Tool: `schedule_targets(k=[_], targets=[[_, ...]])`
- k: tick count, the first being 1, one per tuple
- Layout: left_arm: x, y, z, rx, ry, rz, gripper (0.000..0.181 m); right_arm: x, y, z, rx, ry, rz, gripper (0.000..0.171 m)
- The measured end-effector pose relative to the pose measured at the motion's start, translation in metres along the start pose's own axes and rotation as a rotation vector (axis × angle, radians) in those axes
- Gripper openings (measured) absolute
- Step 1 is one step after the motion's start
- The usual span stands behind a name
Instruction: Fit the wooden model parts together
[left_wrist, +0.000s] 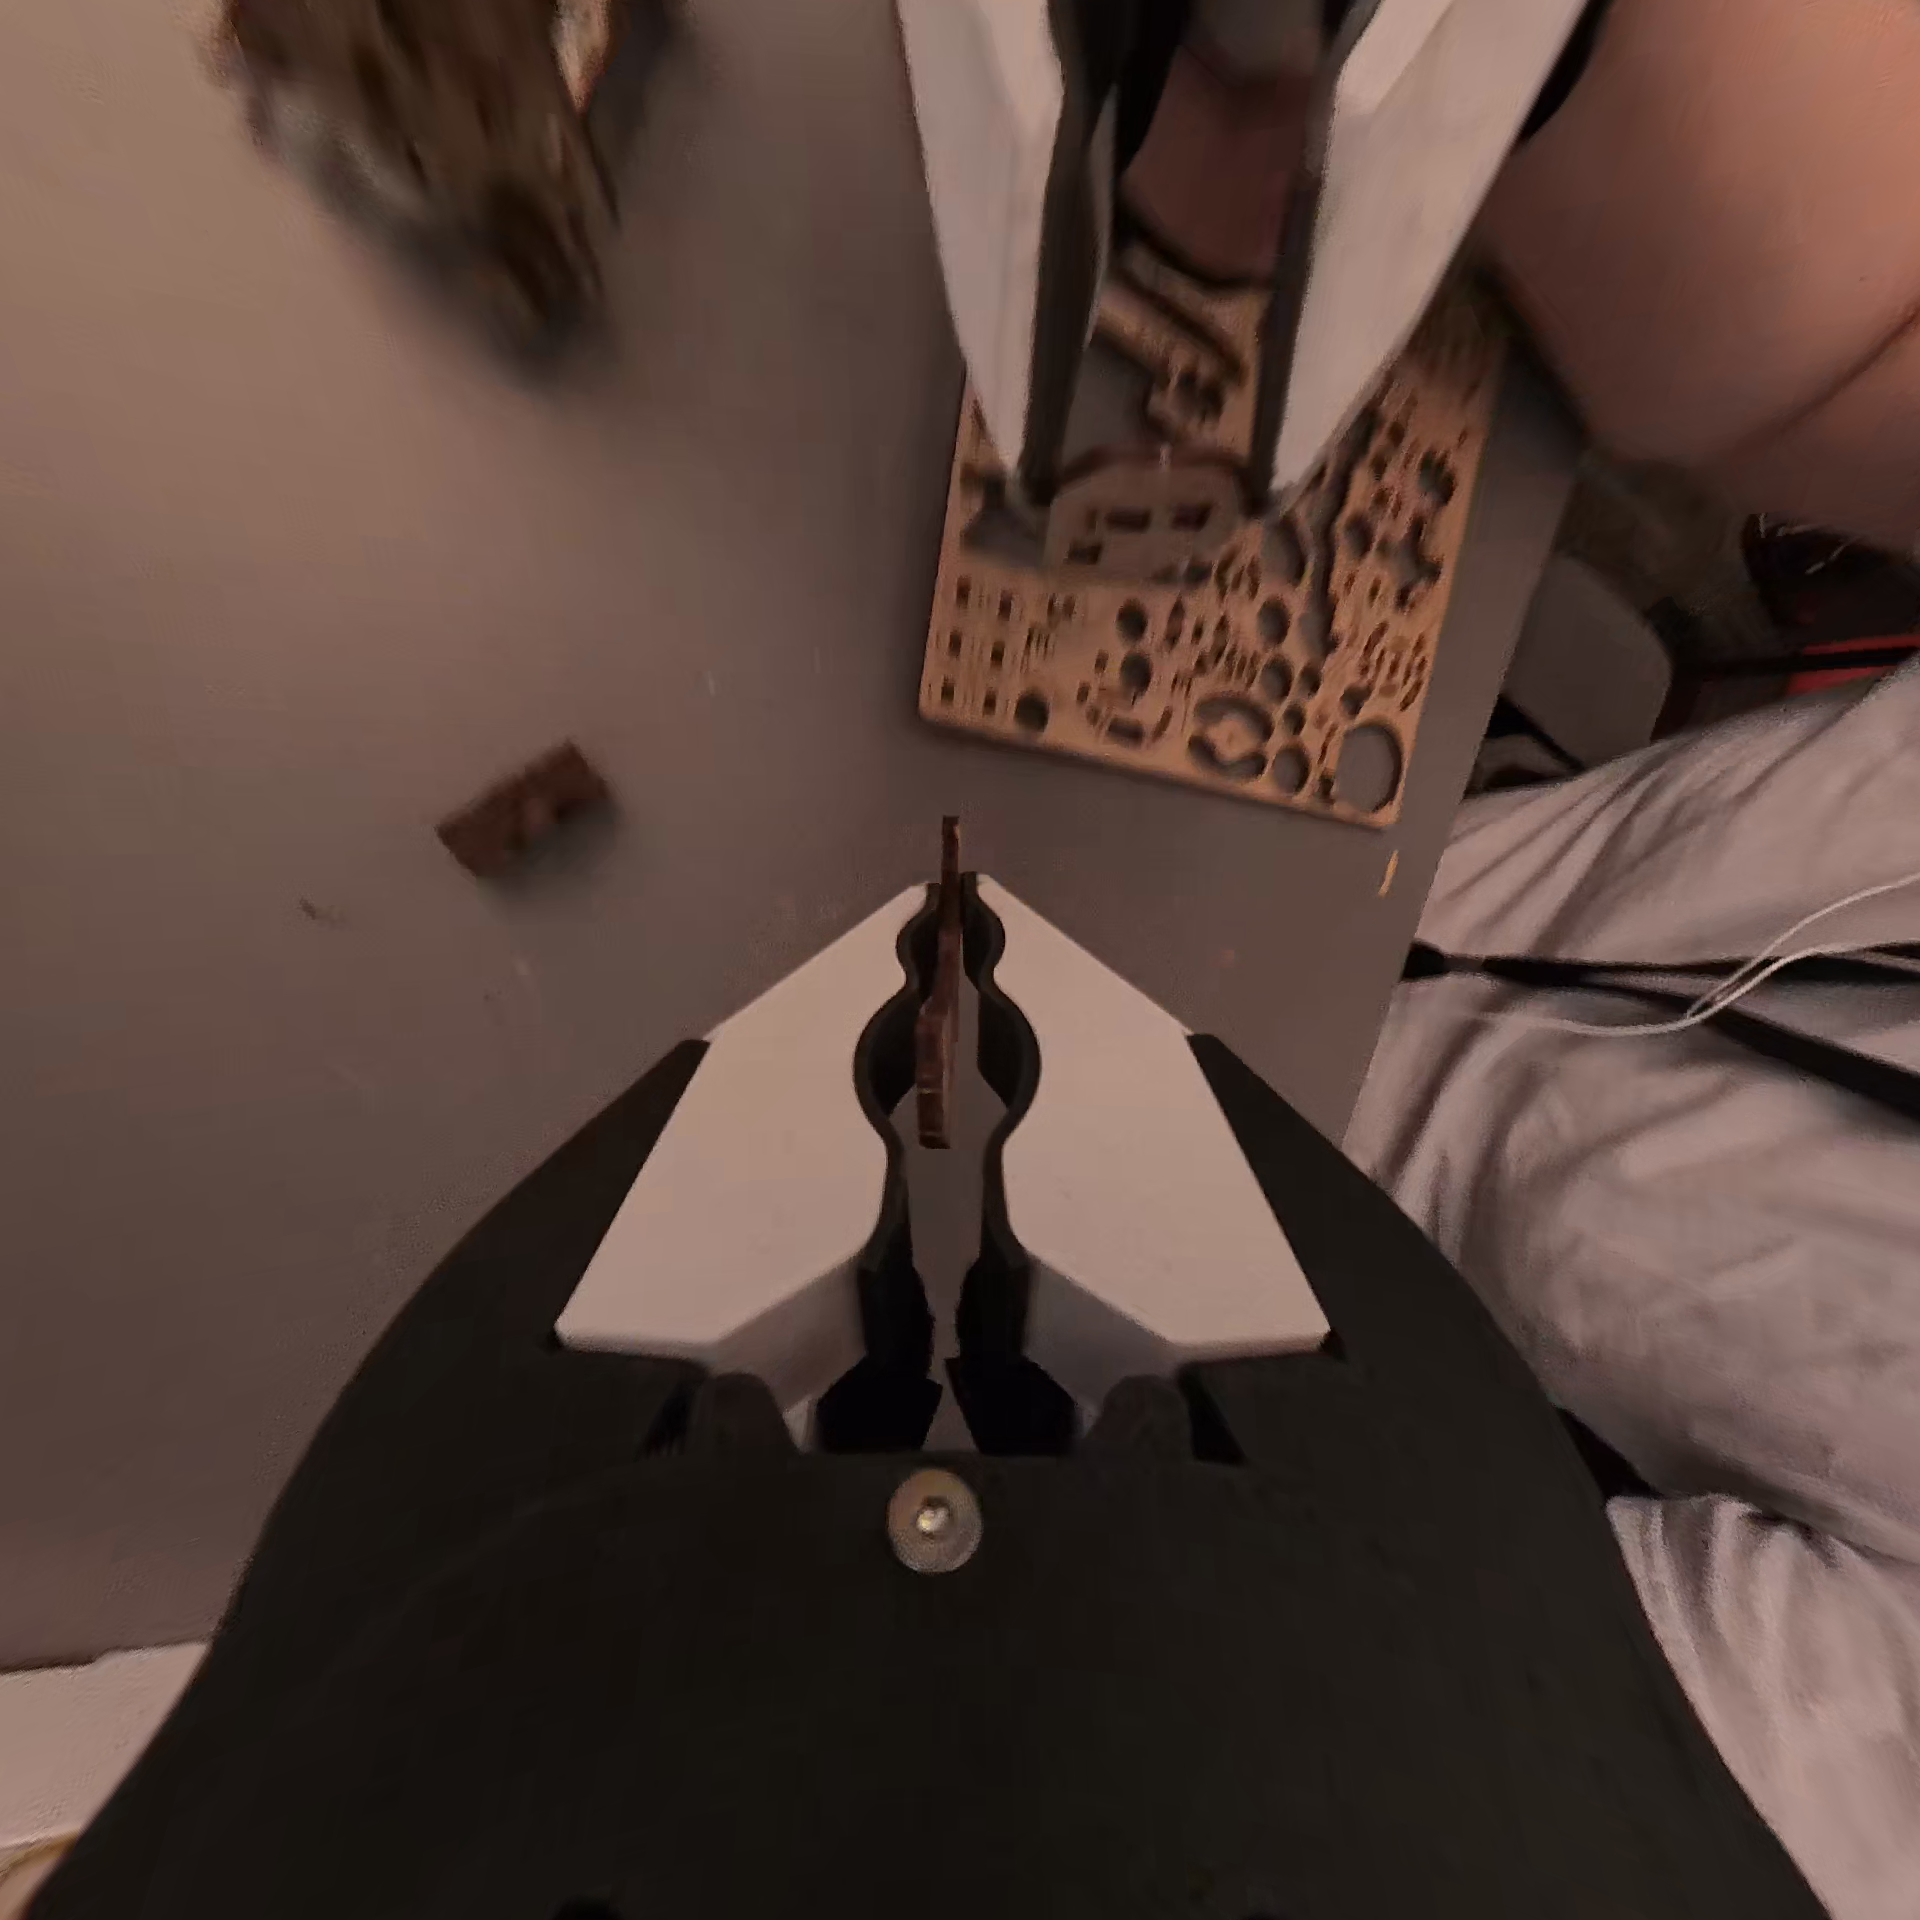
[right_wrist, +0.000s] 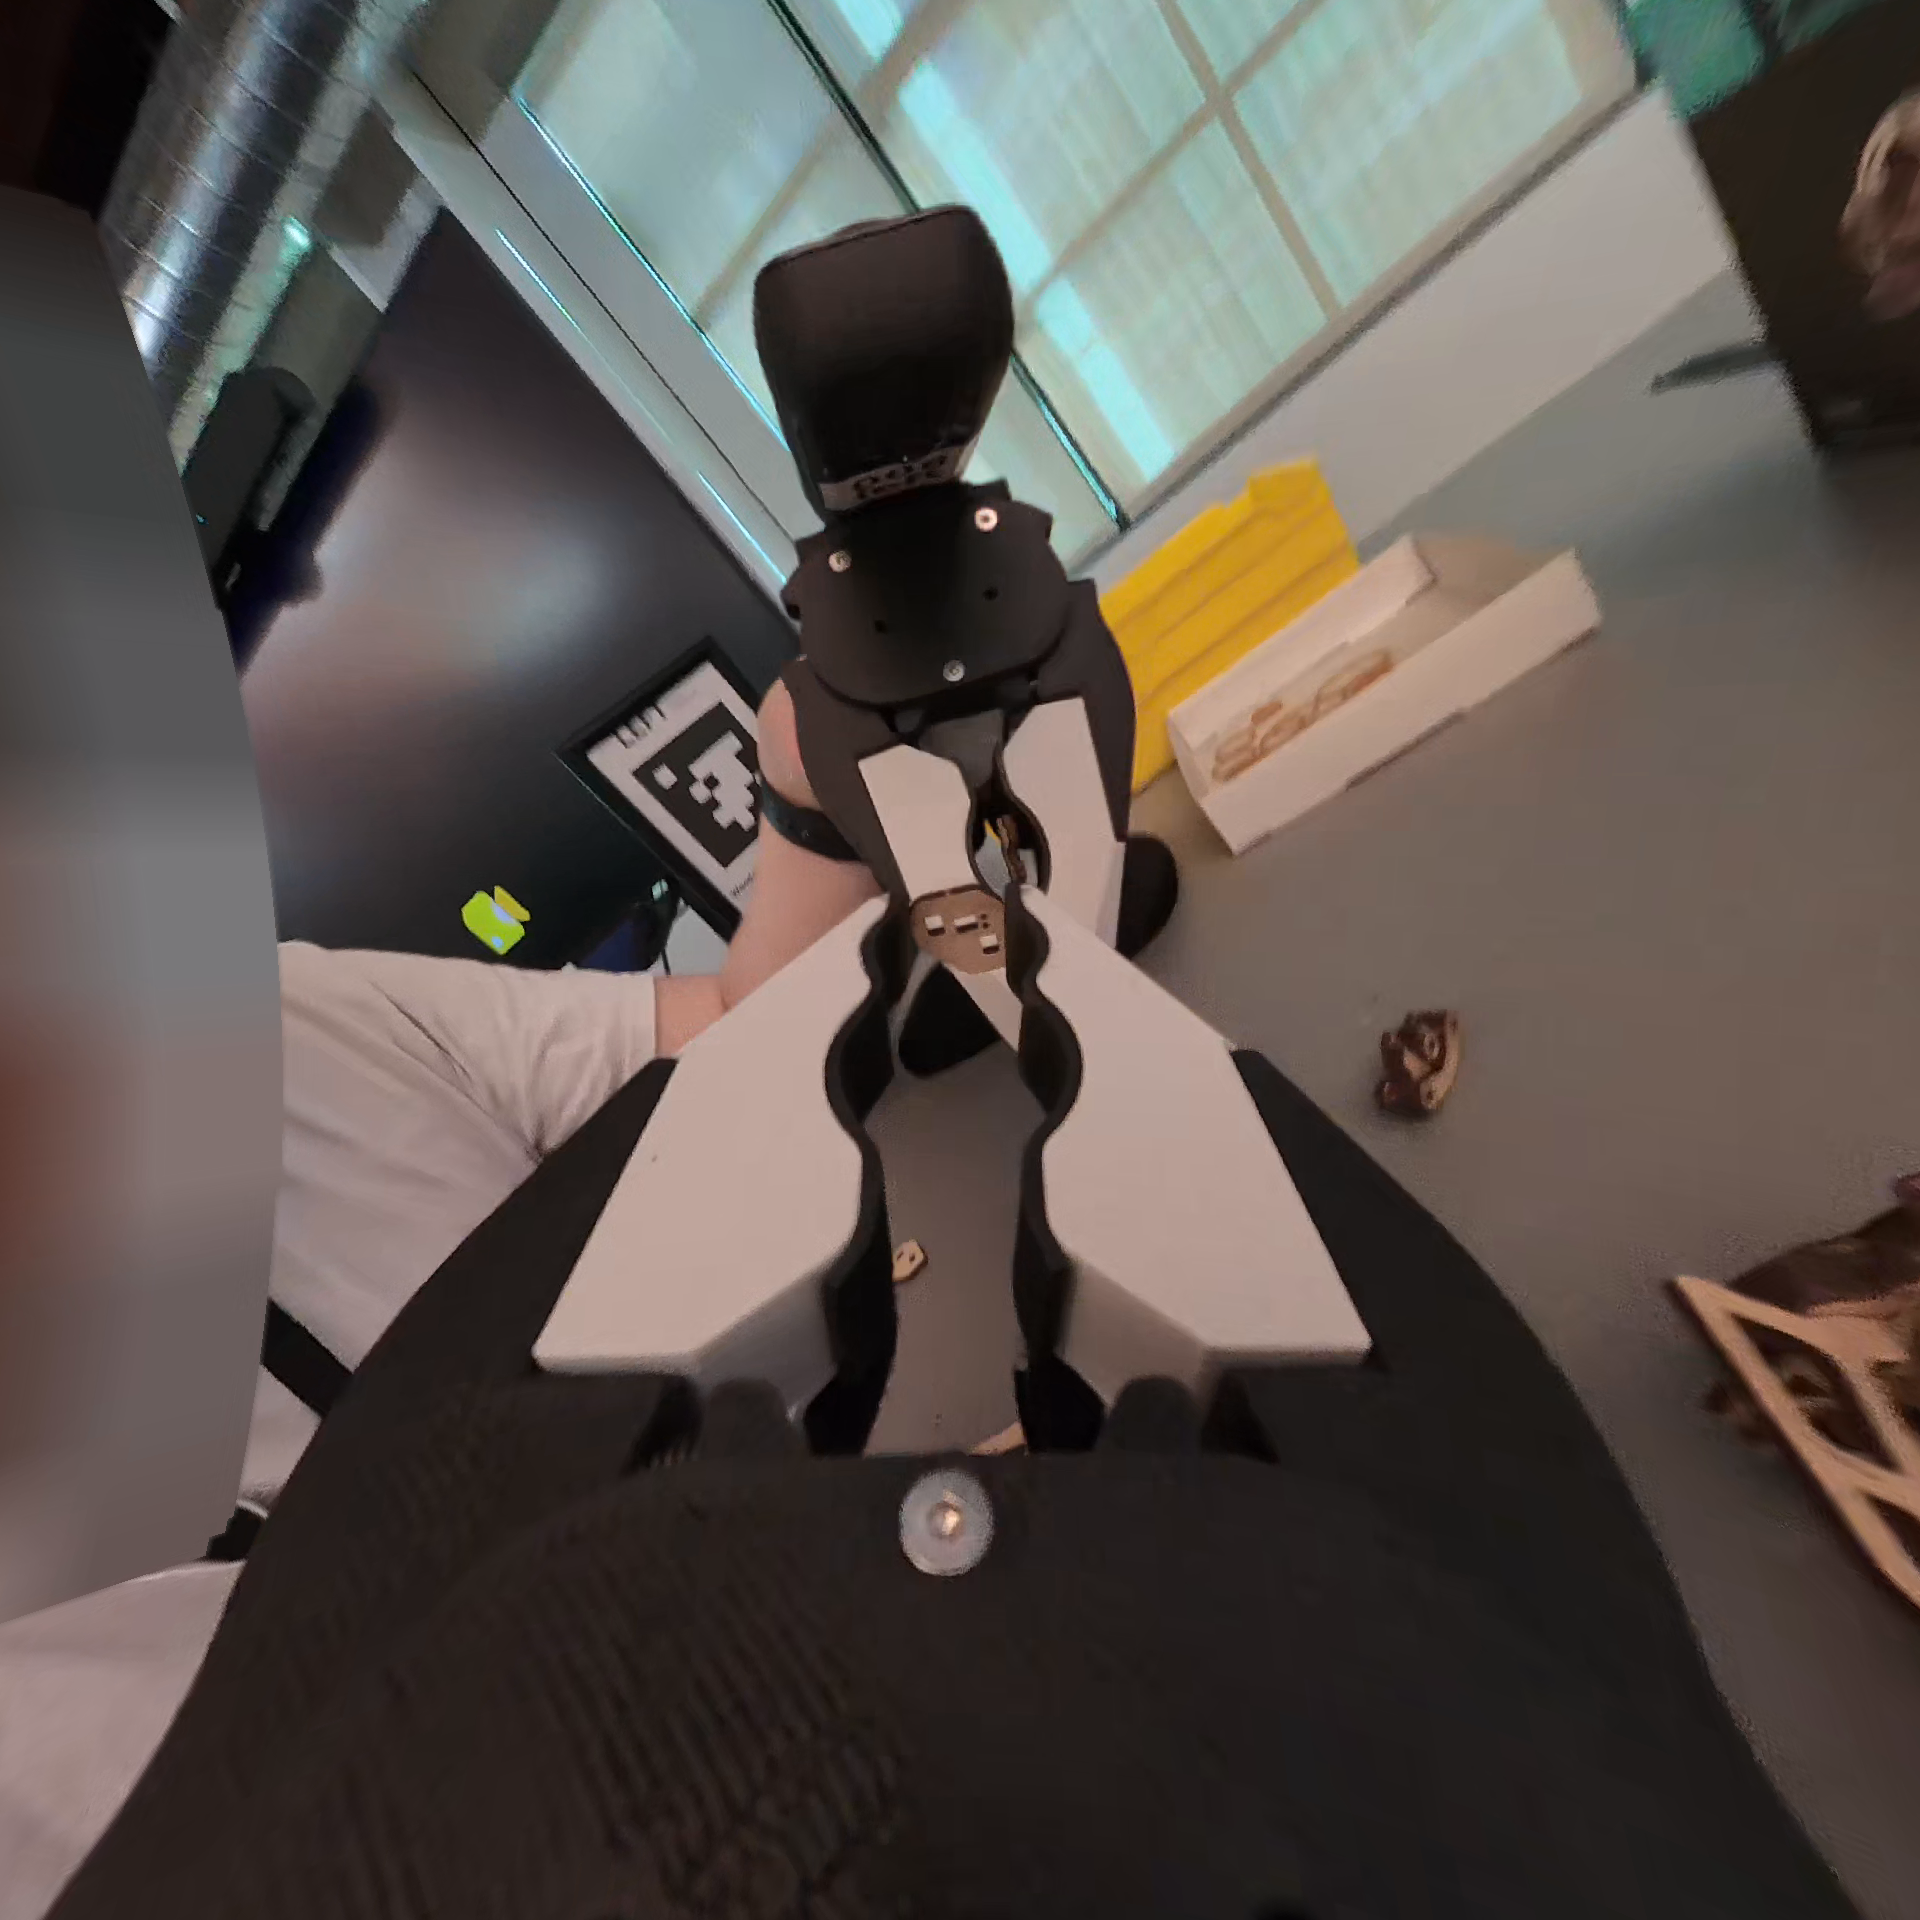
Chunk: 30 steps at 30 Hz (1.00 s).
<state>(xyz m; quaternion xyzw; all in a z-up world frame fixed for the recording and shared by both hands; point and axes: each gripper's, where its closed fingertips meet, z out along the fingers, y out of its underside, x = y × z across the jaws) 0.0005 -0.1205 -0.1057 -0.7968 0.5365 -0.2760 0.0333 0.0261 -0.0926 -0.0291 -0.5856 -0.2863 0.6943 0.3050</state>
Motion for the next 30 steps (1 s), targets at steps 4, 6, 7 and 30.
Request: schedule_targets(k=[4, 6, 7, 30], targets=[[-0.012, 0.053, 0.014, -0.096, -0.047, 0.003, 0.001, 0.008, 0.045, 0.028, -0.221, 0.068, -0.047, 0.016], [-0.014, 0.07, 0.017, -0.13, -0.067, 0.035, 0.001, 0.01, 0.062, 0.039, -0.297, 0.095, -0.11, 0.017], [-0.013, 0.077, 0.018, -0.152, -0.074, 0.052, 0.0, 0.012, 0.068, 0.044, -0.32, 0.111, -0.125, 0.017], [-0.011, 0.101, 0.023, -0.151, -0.238, 0.255, 0.001, 0.019, 0.121, 0.082, -0.547, 0.171, -0.363, 0.017]])
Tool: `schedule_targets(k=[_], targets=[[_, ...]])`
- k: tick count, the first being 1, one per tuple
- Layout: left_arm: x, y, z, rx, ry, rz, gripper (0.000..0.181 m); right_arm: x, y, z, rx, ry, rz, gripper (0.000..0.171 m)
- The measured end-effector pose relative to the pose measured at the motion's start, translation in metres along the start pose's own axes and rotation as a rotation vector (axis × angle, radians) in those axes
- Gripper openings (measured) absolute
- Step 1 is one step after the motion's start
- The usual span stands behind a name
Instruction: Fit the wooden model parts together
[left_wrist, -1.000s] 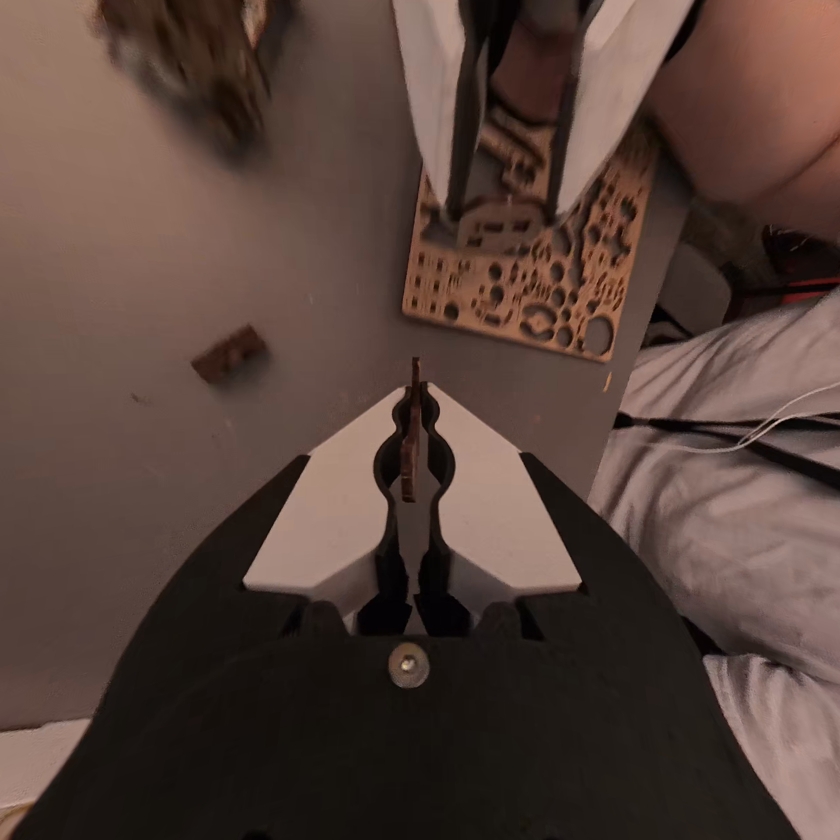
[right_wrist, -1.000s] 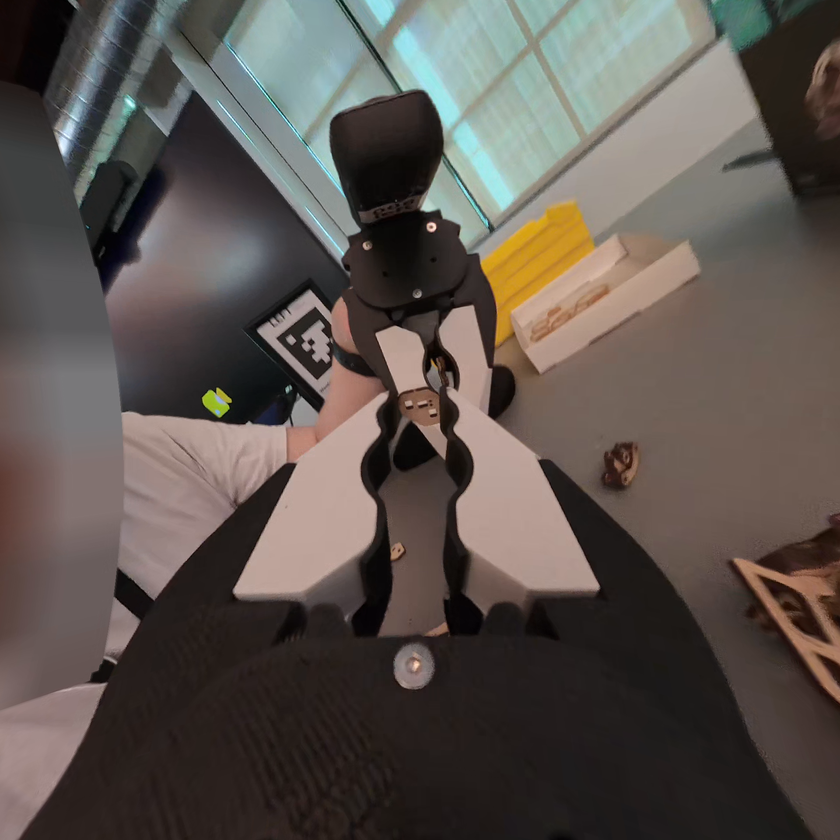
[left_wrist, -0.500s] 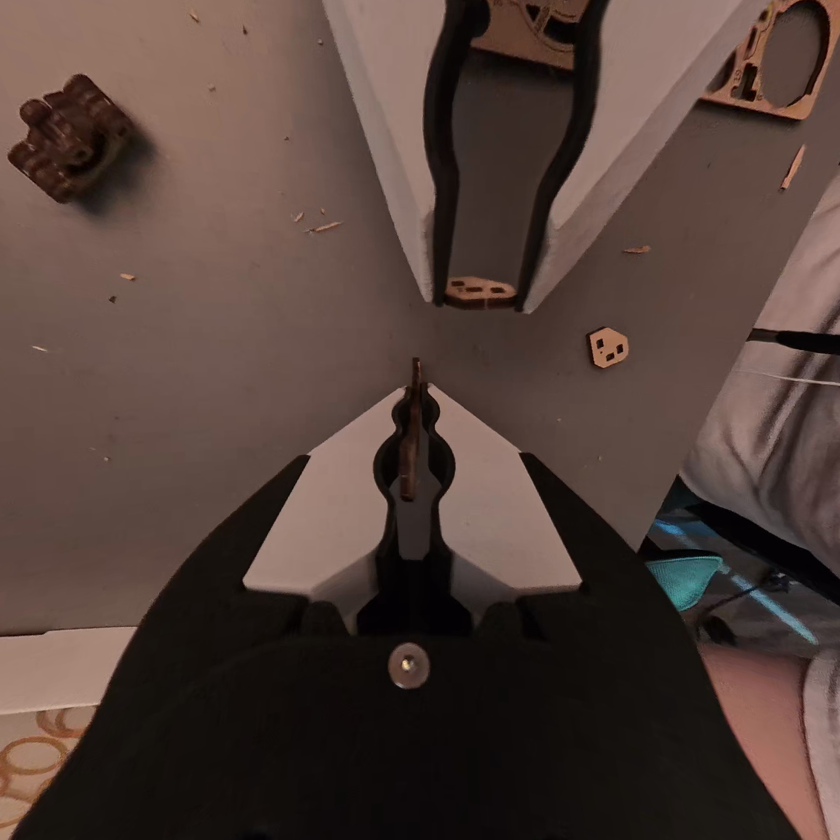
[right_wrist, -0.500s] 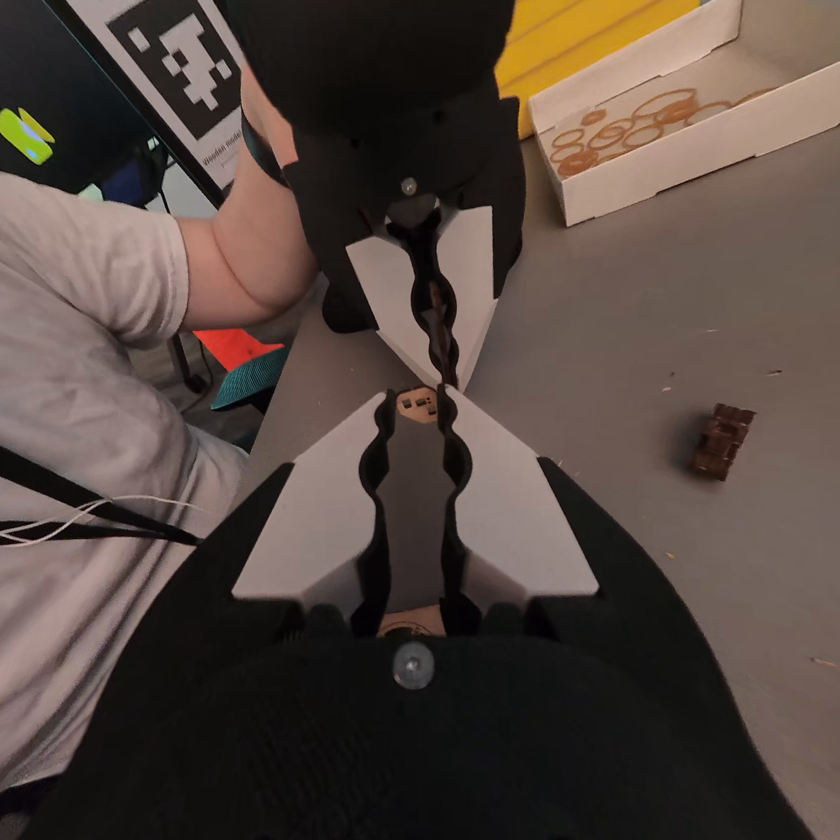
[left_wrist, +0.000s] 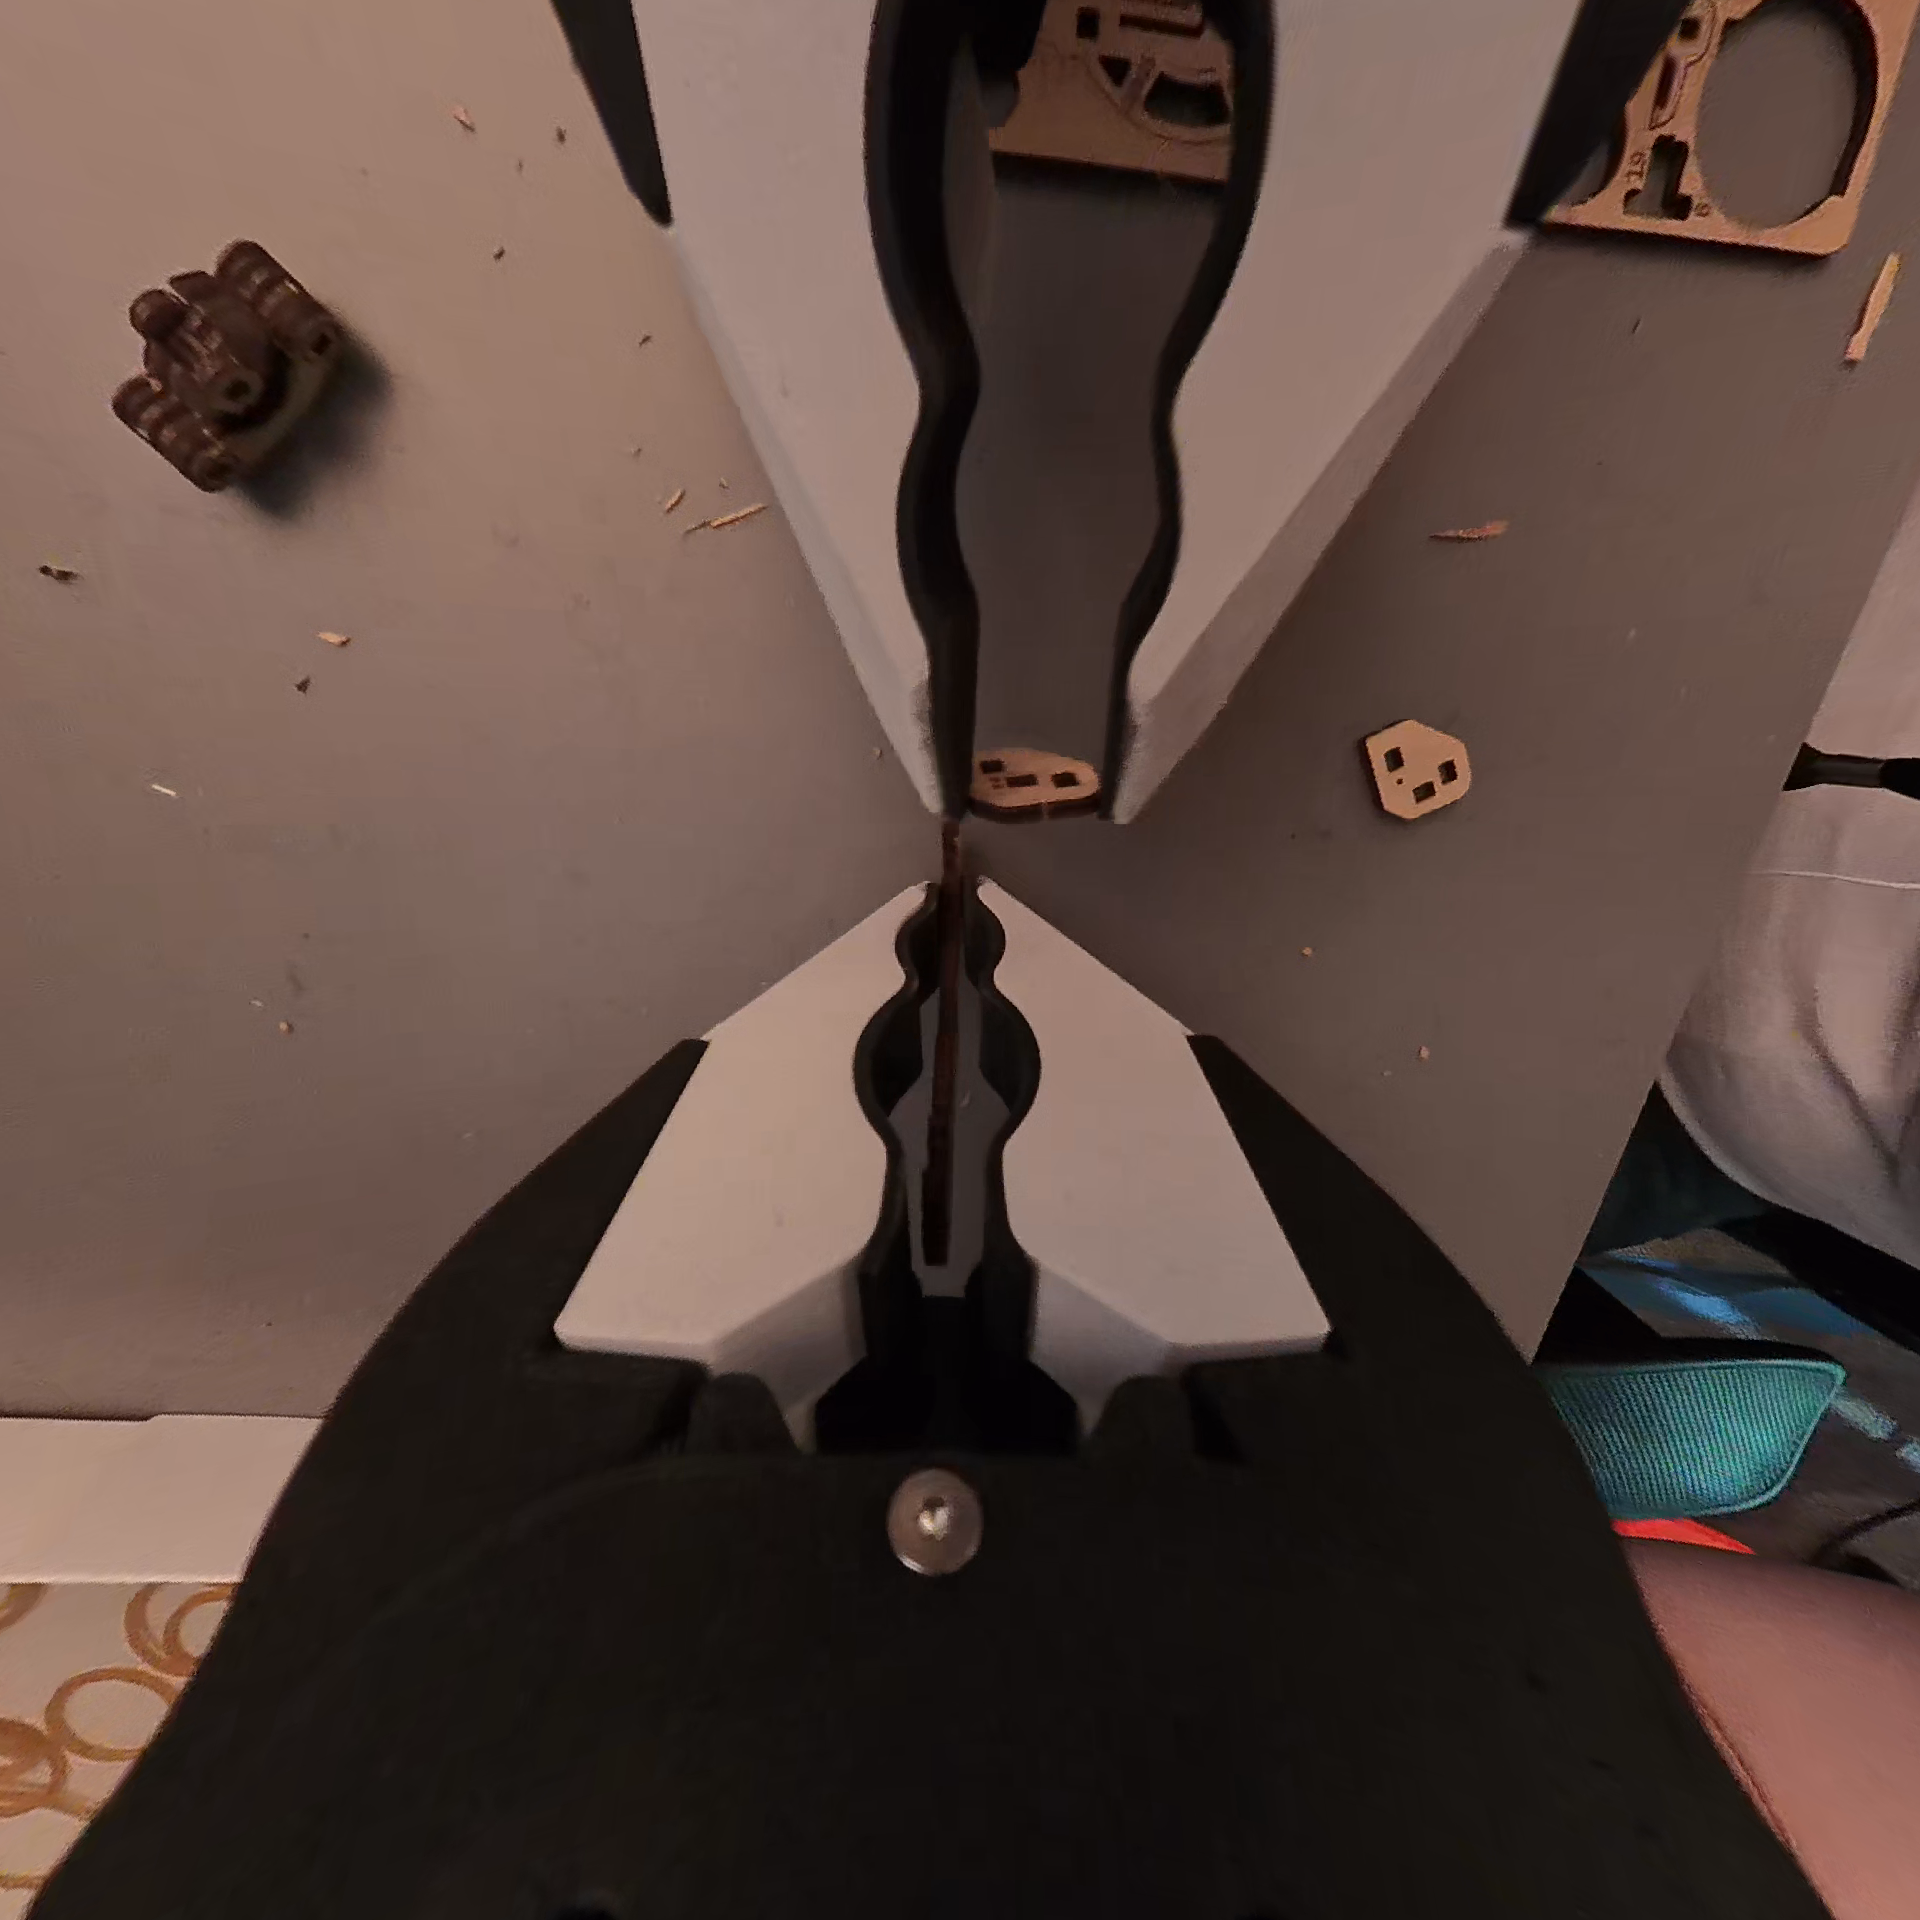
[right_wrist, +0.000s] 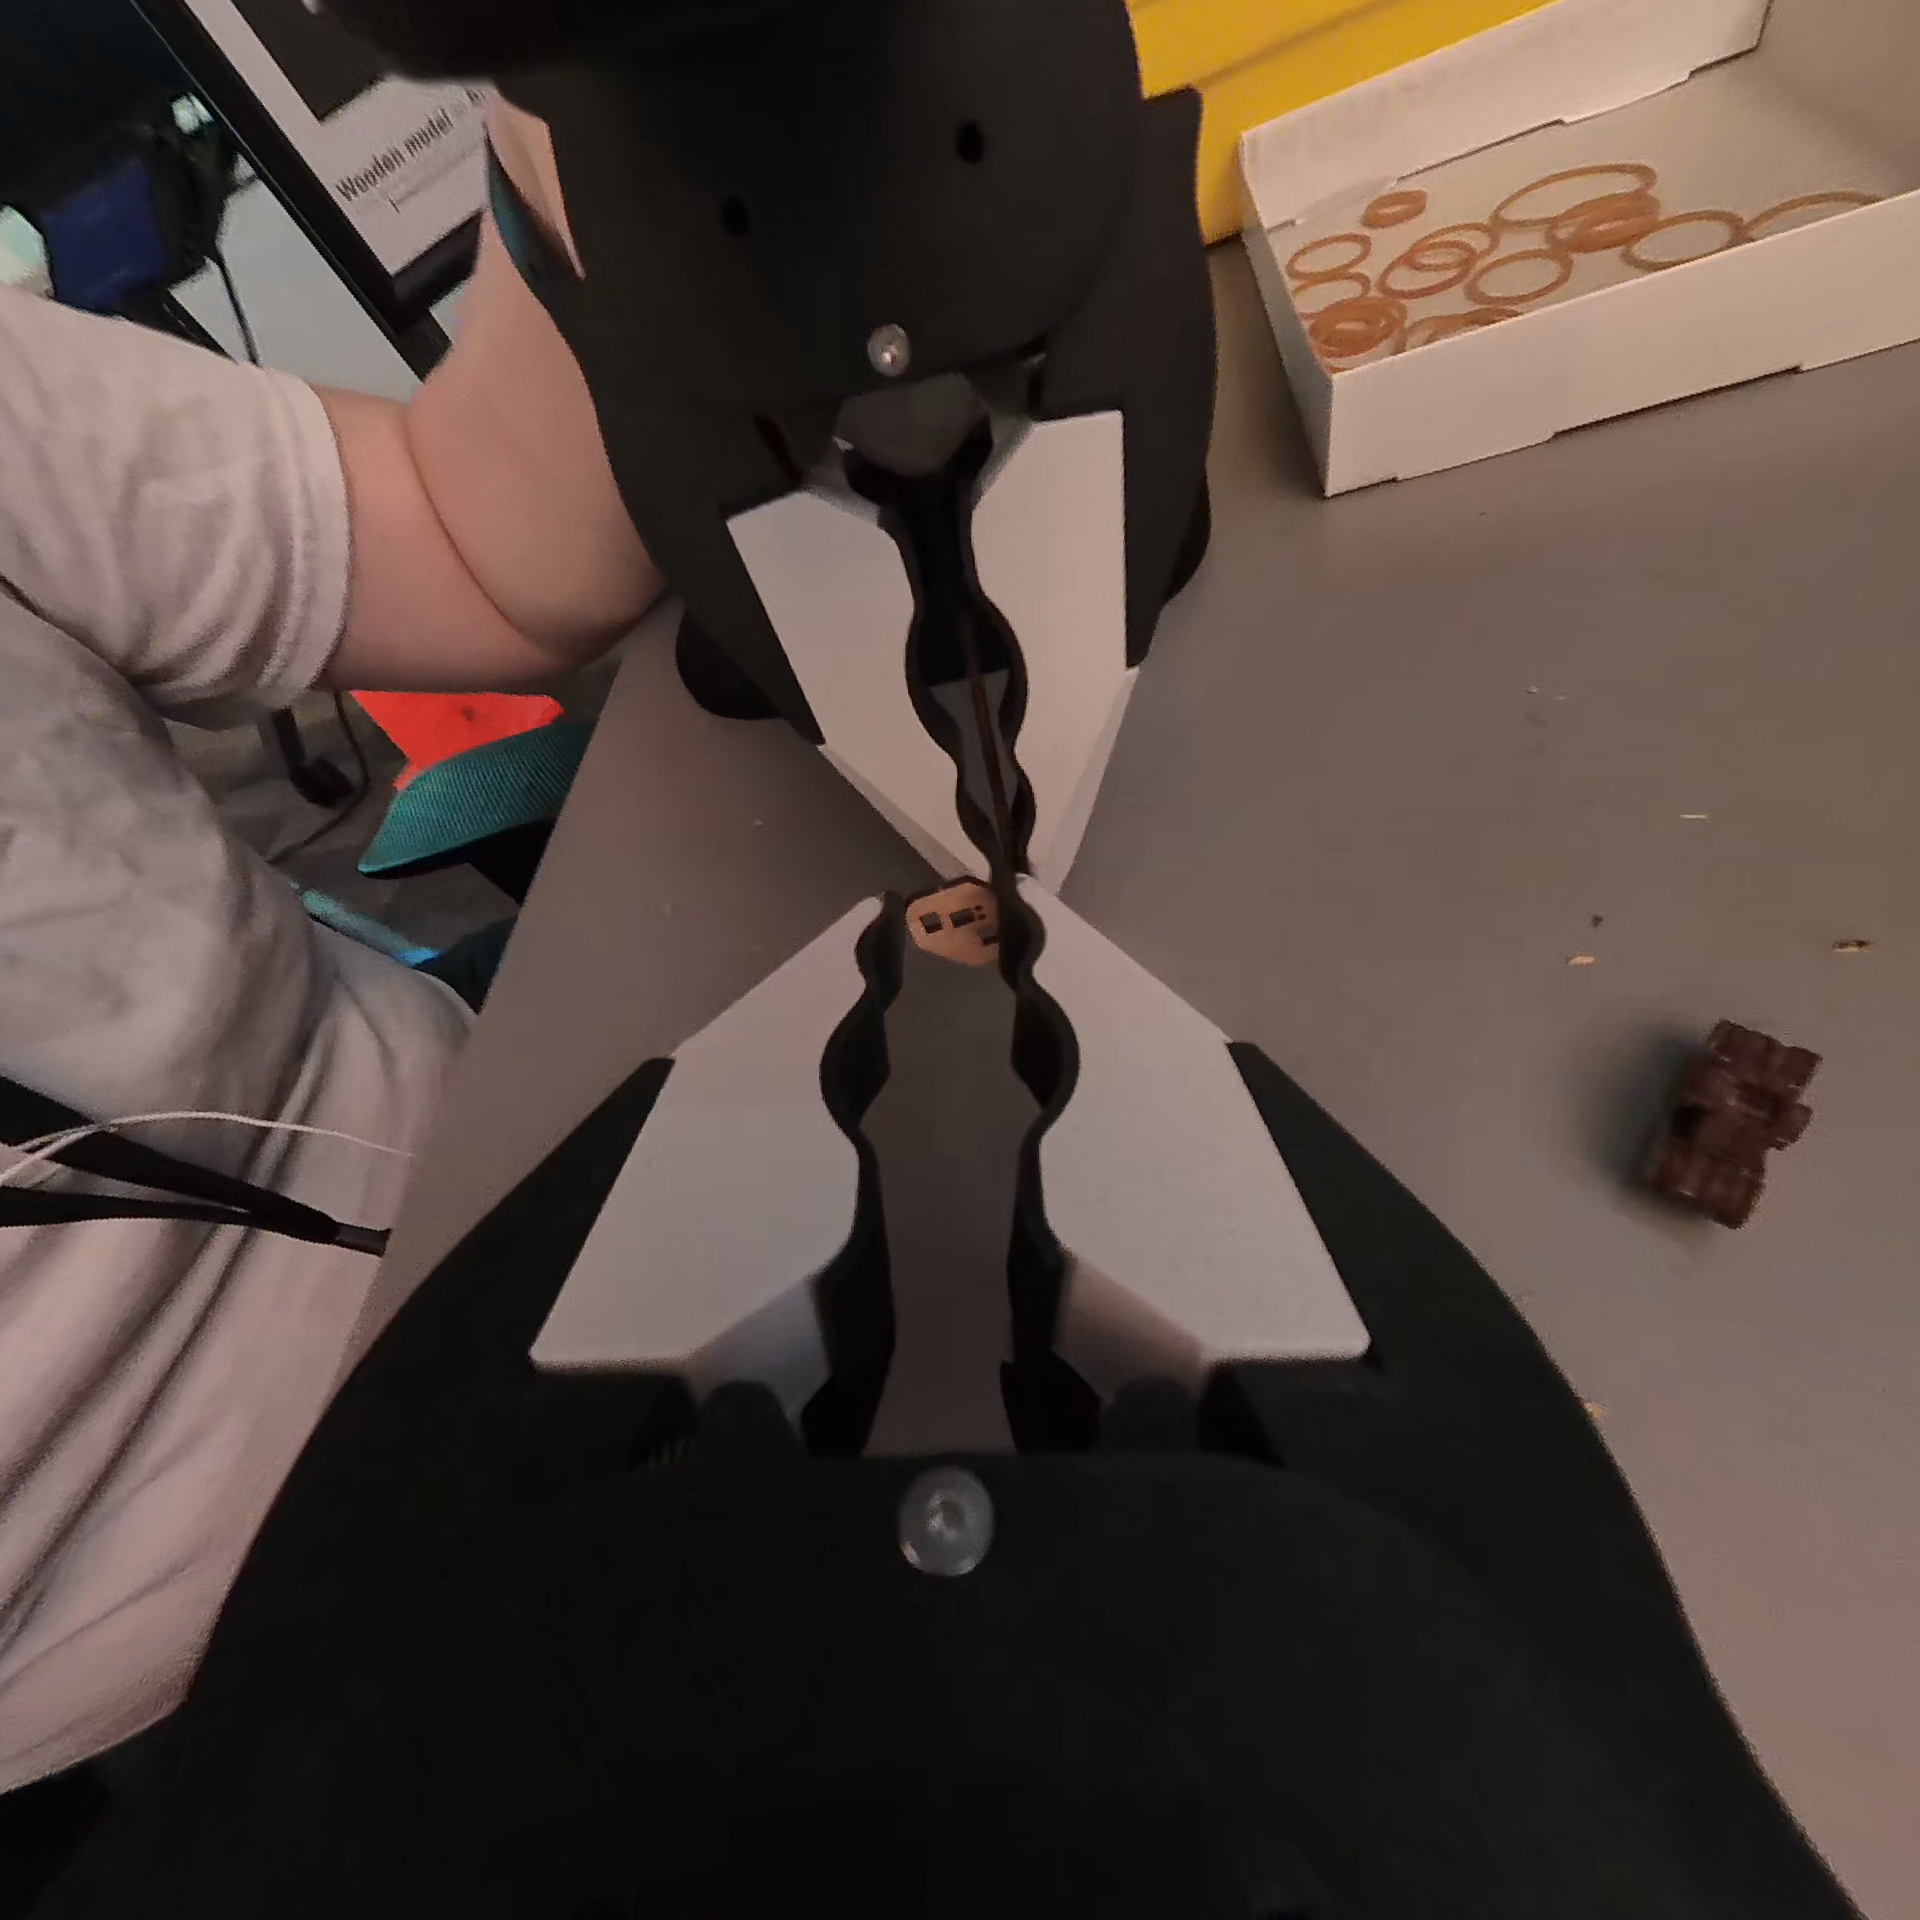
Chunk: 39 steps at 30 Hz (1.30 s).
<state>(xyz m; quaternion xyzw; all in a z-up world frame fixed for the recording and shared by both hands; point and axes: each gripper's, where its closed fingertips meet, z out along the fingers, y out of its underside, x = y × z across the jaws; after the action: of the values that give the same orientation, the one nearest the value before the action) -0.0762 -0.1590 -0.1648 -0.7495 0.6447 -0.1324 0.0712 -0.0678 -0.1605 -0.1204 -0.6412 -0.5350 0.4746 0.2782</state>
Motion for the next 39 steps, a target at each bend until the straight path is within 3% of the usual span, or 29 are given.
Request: schedule_targets(k=[5, 10, 30, 39], targets=[[0.0, 0.0, 0.0, 0.015, 0.004, 0.009, 0.0, 0.01, 0.014, 0.007, -0.199, 0.125, -0.131, 0.017], [0.0, 0.0, 0.0, 0.039, 0.013, 0.007, 0.0, 0.007, 0.01, 0.017, -0.25, 0.162, -0.29, 0.017], [0.0, 0.0, -0.002, 0.121, 0.037, 0.01, 0.003, 0.01, 0.031, 0.027, -0.366, 0.123, -0.244, 0.017], [0.006, 0.012, -0.009, 0.131, 0.109, -0.033, 0.024, 0.01, 0.031, 0.027, -0.357, 0.122, -0.239, 0.017]])
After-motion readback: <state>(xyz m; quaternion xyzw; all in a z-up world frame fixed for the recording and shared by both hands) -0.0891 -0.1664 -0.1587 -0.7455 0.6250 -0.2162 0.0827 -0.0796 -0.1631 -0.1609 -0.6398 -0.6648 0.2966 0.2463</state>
